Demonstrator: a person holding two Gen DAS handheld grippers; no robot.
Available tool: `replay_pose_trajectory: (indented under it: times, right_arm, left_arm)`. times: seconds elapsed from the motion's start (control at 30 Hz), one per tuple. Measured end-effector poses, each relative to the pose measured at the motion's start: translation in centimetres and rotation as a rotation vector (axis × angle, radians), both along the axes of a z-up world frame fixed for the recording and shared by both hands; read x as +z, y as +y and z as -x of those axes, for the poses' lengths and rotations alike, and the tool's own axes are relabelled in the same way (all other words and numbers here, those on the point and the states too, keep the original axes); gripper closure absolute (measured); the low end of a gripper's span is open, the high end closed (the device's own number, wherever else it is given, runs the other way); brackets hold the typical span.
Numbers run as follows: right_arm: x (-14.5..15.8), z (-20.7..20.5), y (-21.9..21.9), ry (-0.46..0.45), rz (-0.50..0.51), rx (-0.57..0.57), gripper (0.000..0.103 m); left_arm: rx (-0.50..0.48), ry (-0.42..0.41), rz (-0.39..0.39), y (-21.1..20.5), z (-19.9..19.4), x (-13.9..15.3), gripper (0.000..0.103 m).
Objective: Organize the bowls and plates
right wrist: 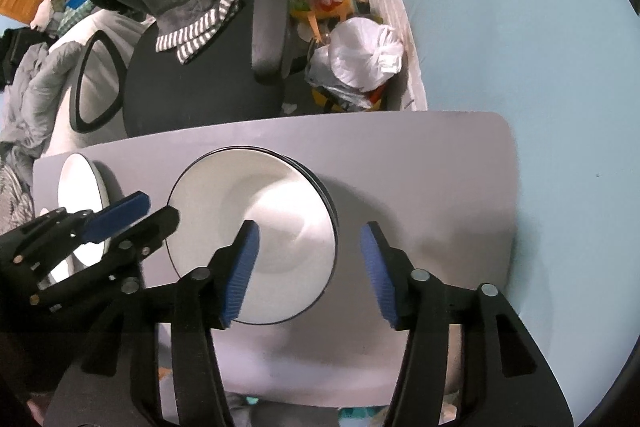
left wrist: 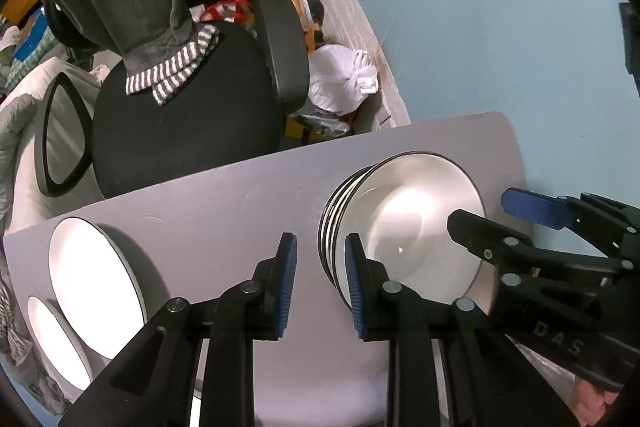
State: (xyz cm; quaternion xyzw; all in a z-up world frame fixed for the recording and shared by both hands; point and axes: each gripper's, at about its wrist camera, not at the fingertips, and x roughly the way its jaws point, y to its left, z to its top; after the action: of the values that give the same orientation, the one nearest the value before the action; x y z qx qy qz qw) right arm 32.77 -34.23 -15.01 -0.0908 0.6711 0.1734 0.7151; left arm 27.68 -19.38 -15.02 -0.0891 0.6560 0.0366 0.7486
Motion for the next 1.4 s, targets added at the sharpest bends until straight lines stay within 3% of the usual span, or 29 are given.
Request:
replay_pose_trajectory:
  times: [0.13,0.27,0.47,0.9,1.4]
  right_arm:
    - [0.8,0.5,0.0,-0.041,0.024,0.014,0.045]
    - [1.8,1.3,0.1,-0.085,0.035,0.03,0.039]
    - [3.8,2.8,0.8,-0.143,0.032,0.056,0.038]
    - [6.8,7.6,4.2,-0.203,0.001,0.144,0.038]
    - [6.7,12.6,10.0,-0.193,-0.002,0.291,0.038]
  left_arm:
    - [0.003,-0.029,-0.003,0.1,0.5,1.2,0.061]
    - [0.026,-0.07,-0.008,0.5,1.5,2.7,0.05]
    - [0.053,-0.142,-0.049,1.5,3.8,5.1,0.042]
    - [0.181,-0.19,-0.03,5.8,10.4,7.5,0.04]
    - [0.336,-0.15,-0.038,12.7,19.0,6.3,0.04]
